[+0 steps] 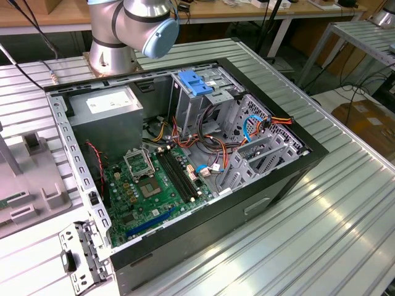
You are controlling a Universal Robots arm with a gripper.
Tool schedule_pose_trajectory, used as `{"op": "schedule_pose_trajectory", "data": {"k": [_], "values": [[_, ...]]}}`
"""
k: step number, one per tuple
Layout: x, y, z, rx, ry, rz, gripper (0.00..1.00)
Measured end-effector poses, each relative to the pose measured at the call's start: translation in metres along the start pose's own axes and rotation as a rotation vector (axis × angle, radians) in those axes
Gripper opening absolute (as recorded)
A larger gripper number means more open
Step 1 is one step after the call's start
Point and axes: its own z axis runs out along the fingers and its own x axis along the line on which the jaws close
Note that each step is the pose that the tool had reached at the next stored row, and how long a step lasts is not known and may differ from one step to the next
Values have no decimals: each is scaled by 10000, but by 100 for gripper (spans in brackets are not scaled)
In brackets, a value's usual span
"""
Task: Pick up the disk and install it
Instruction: 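Pick up the disk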
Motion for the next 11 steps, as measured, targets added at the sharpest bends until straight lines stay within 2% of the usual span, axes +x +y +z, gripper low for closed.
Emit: {"op": "schedule_pose_trajectory", "data": {"k": [11], "values": [[0, 0, 0, -23, 6, -836, 11]]}}
